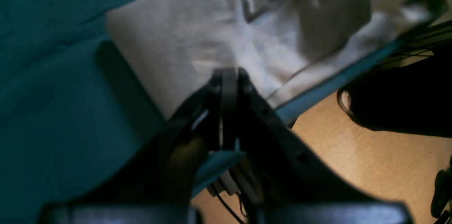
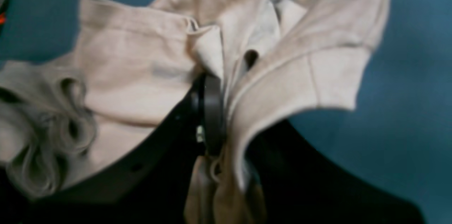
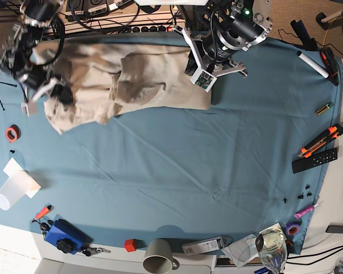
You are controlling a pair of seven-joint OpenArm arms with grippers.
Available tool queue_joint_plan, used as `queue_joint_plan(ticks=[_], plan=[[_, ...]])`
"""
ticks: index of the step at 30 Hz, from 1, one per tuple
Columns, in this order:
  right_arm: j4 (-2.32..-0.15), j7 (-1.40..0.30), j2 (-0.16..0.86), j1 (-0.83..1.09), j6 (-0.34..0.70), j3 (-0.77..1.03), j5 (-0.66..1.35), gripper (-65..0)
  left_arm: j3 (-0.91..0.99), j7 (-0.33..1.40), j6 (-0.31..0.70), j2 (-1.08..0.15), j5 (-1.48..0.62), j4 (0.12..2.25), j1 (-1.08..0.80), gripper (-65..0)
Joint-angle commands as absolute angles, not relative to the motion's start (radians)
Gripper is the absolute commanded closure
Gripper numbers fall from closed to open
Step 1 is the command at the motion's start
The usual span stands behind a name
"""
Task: Fold the T-shirt properly
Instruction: 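Grasp the collar end of the shirt with the right gripper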
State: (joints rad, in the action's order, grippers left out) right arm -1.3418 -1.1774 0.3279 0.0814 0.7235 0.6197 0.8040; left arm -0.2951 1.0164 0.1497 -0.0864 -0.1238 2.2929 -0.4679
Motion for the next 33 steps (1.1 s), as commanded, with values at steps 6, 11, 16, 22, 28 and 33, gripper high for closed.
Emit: queue_joint_plan(ticks=[6, 11, 16, 22, 28, 33], plan=[[-1.344, -1.060, 0.350, -0.109, 0.662, 0.624, 0.470, 0.0, -0.298, 0.999, 0.153, -0.084, -0.104, 2.313, -0.468, 0.0], [-1.345, -1.125, 0.372, -0.191, 0.630, 0.620, 0.470, 0.0, -0.298, 1.023, 0.153, -0.083, -0.104, 2.313, -0.468, 0.0], [-1.366, -1.276, 0.378, -0.165, 0.649, 0.620, 0.609, 0.0, -0.298, 1.059, 0.085, -0.084, -0.096, 2.334, -0.470, 0.0], [-1.546, -1.297, 0.377, -0.040, 0.666, 0.621, 0.736, 0.0, -0.298, 1.058, 0.042, -0.084, -0.004, 2.356, -0.498, 0.0], [-1.729, -1.310, 0.373, 0.081, 0.676, 0.621, 0.844, 0.0, -0.298, 1.085, -0.073, -0.118, 0.199, 2.356, -0.505, 0.0], [-1.836, -1.318, 0.327, 0.126, 0.698, 0.621, 0.890, 0.0, -0.297, 1.108, -0.118, -0.176, 0.299, 2.356, -0.510, 0.0]])
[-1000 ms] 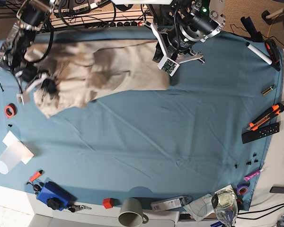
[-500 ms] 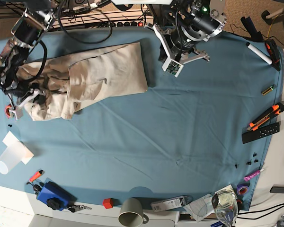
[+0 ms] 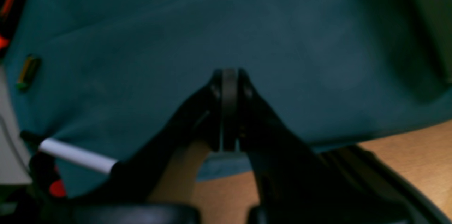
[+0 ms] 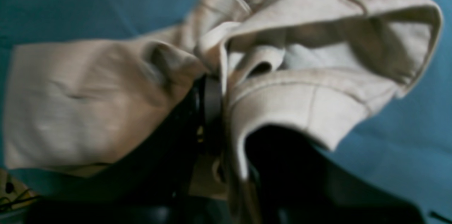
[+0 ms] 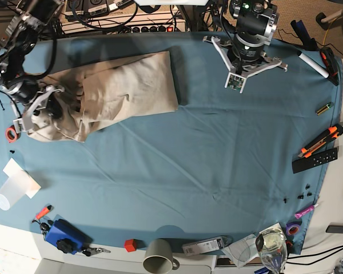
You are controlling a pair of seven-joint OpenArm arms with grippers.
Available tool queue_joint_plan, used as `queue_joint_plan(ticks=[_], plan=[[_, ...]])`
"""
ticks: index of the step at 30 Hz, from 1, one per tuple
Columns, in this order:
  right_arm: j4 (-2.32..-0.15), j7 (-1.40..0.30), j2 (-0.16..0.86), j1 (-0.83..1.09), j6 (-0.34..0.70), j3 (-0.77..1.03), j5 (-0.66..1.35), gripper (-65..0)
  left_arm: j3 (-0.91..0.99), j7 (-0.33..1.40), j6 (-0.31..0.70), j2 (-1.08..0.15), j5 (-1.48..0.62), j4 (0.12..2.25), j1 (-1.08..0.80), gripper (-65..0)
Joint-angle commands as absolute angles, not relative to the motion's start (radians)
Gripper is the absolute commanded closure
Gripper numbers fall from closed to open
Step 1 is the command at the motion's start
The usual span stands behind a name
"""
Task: Fold the T-shirt properly
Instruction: 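Grasp the collar end of the shirt with the right gripper, then fold the collar end over the folded stack with the right gripper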
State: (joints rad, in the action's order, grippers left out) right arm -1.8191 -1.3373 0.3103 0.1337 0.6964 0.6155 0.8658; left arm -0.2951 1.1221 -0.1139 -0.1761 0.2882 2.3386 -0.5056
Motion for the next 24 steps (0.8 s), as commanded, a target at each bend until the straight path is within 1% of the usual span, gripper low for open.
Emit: queue_joint_plan(ticks=[1, 4, 8, 13, 17, 19, 24], plan=[[-1.862, -1.318, 0.312, 0.133, 0.698, 0.621, 0.899, 0.0, -0.297, 1.107, -0.133, -0.181, 0.323, 2.356, -0.516, 0.0], [-1.934, -1.325, 0.261, 0.147, 0.698, 0.620, 0.938, 0.0, -0.271, 1.115, -0.174, -0.180, 0.401, 2.356, -0.530, 0.0], [-1.993, -1.337, 0.199, 0.170, 0.698, 0.620, 0.996, 0.0, -0.153, 1.118, -0.187, -0.180, 0.394, 2.356, -0.532, 0.0], [-2.011, -1.354, 0.178, 0.177, 0.698, 0.596, 1.053, 0.0, 0.027, 1.084, -0.182, -0.181, 0.232, 2.356, -0.538, 0.0], [-2.011, -1.357, 0.177, 0.177, 0.698, 0.498, 1.052, 0.0, 0.124, 1.074, -0.128, -0.181, 0.095, 2.356, -0.538, 0.0], [-2.011, -1.348, 0.177, 0.177, 0.698, 0.427, 1.016, 0.0, 0.150, 1.073, -0.123, -0.181, 0.062, 2.356, -0.538, 0.0], [-2.010, -1.247, 0.175, 0.171, 0.698, 0.265, 0.783, 0.0, 0.160, 1.060, -0.122, -0.181, 0.058, 2.356, -0.538, 0.0]])
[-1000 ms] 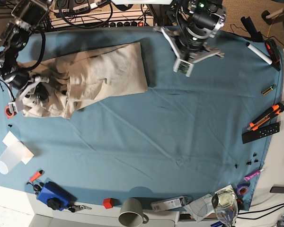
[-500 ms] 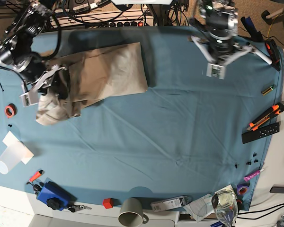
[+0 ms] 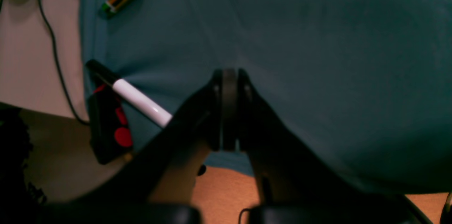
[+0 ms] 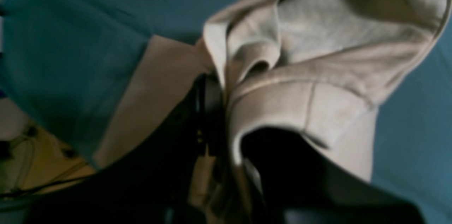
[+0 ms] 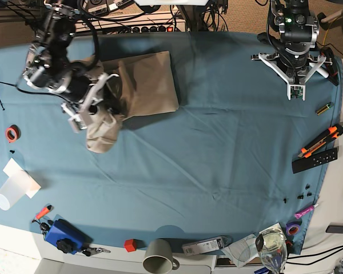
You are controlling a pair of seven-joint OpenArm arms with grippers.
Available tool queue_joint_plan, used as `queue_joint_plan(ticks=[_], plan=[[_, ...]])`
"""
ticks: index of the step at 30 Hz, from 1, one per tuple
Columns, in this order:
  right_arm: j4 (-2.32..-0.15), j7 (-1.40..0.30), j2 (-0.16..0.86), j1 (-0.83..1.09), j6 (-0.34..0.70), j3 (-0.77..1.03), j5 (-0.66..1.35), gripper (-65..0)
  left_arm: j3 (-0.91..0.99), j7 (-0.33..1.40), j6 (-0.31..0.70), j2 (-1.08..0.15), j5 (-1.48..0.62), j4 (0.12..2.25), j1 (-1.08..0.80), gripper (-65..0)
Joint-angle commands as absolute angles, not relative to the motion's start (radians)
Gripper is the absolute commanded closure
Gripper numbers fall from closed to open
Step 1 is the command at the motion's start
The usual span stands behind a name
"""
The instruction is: Fold the T-shirt properly
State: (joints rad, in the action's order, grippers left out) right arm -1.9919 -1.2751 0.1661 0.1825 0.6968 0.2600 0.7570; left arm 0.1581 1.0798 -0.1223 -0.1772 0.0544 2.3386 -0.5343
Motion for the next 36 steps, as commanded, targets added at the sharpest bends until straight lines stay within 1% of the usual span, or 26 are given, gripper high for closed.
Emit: queue_joint_plan(ticks=[1, 3, 4, 6, 7, 8, 10, 14, 18, 22, 25, 31, 33, 35, 36], plan=[[-2.010, -1.249, 0.172, 0.167, 0.698, 0.244, 0.759, 0.0, 0.160, 1.057, -0.122, -0.181, 0.059, 2.356, -0.538, 0.0], [-2.010, -1.250, 0.163, 0.163, 0.698, 0.211, 0.731, 0.0, 0.160, 1.057, -0.122, -0.181, 0.058, 2.356, -0.538, 0.0], [-2.010, -1.250, 0.157, 0.164, 0.698, 0.200, 0.732, -2.9, 0.160, 1.055, -0.122, -0.181, 0.059, 2.356, -0.538, 0.0], [-2.010, -1.249, 0.144, 0.167, 0.698, 0.180, 0.732, -15.6, 0.160, 1.055, -0.123, -0.181, 0.059, 2.356, -0.538, 0.0], [-2.010, -1.248, 0.137, 0.170, 0.698, 0.172, 0.733, -20.3, 0.160, 1.055, -0.123, -0.181, 0.059, 2.356, -0.538, 0.0], [-2.010, -1.248, 0.128, 0.170, 0.698, 0.163, 0.741, -22.9, 0.160, 1.052, -0.123, -0.181, 0.059, 2.356, -0.541, 0.0], [-2.011, -1.254, 0.122, 0.171, 0.698, 0.142, 0.773, -23.3, 0.160, 1.039, -0.123, -0.181, 0.059, 2.356, -0.553, 0.0], [-2.019, -1.339, 0.121, 0.171, 0.698, 0.111, 0.902, -23.3, 0.160, 1.039, -0.123, -0.181, 0.059, 2.356, -0.568, 0.0], [-2.072, -1.343, 0.121, 0.171, 0.698, 0.112, 0.989, -23.3, 0.160, 1.038, -0.123, -0.181, 0.059, 2.356, -0.568, 0.0], [-2.126, -1.339, 0.121, 0.171, 0.698, 0.123, 0.987, -23.2, 0.160, 1.038, -0.123, -0.180, 0.059, 2.356, -0.569, 0.0], [-2.130, -1.331, 0.121, 0.172, 0.698, 0.179, 0.962, -23.2, 0.160, 1.037, -0.123, -0.180, 0.059, 2.356, -0.569, 0.0], [-2.117, -1.331, 0.122, 0.194, 0.698, 0.362, 0.948, -23.1, 0.160, 1.031, -0.123, -0.180, 0.035, 2.356, -0.568, 0.0], [-2.080, -1.332, 0.122, 0.205, 0.698, 0.400, 0.941, -21.7, 0.160, 1.016, -0.122, -0.180, -0.015, 2.356, -0.568, 0.0], [-2.019, -1.334, 0.122, 0.205, 0.698, 0.412, 0.941, -17.0, 0.160, 0.996, -0.106, -0.180, -0.070, 2.356, -0.568, 0.0], [-1.986, -1.332, 0.122, 0.203, 0.698, 0.411, 0.941, -14.2, 0.160, 0.984, -0.076, -0.180, -0.100, 2.356, -0.567, 0.0]])
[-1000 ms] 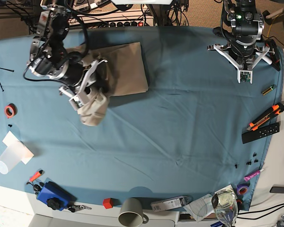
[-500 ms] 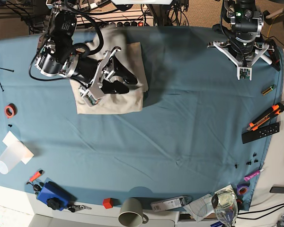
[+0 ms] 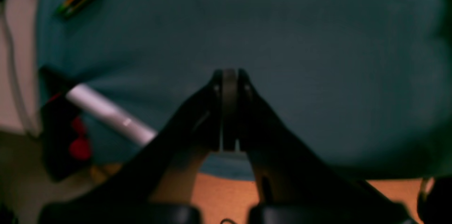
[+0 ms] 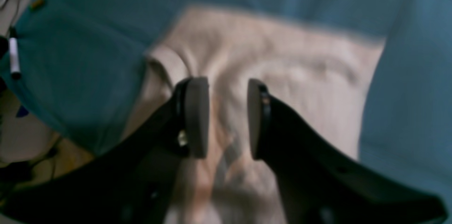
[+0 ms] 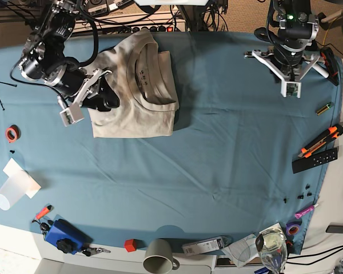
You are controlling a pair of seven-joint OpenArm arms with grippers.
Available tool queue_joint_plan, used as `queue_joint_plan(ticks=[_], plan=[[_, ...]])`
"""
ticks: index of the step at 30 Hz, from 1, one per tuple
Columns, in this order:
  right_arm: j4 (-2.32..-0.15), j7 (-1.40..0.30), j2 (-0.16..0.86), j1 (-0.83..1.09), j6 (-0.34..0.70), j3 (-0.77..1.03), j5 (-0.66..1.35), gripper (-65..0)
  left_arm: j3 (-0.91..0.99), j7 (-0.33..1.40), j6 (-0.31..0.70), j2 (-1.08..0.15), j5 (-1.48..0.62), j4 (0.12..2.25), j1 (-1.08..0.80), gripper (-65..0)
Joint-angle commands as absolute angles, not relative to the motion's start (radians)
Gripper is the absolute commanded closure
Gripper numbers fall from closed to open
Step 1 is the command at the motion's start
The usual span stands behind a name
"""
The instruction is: Fold the T-shirt properly
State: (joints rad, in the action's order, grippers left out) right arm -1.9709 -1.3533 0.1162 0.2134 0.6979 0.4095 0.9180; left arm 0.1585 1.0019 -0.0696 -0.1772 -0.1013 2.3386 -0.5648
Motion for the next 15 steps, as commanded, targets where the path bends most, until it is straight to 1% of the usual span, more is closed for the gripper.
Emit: queue_joint_plan(ticks=[1, 4, 6, 9, 15], plan=[[-1.956, -1.331, 0.122, 0.200, 0.698, 0.411, 0.941, -12.0, 0.160, 0.966, -0.035, -0.180, -0.136, 2.356, -0.567, 0.0], [-1.877, -1.331, 0.122, 0.190, 0.698, 0.411, 0.936, -6.3, 0.159, 0.907, 0.116, -0.180, -0.262, 2.356, -0.567, 0.0], [-1.836, -1.328, 0.122, 0.179, 0.698, 0.411, 0.904, -2.8, 0.159, 0.896, 0.183, -0.180, -0.320, 2.356, -0.562, 0.0], [-1.774, -1.306, 0.122, 0.159, 0.698, 0.411, 0.836, -0.1, 0.159, 0.897, 0.201, -0.179, -0.338, 2.356, -0.545, 0.0], [-1.578, -1.279, 0.122, 0.107, 0.698, 0.379, 0.780, 0.0, 0.160, 0.900, 0.201, -0.180, -0.338, 2.356, -0.546, 0.0]])
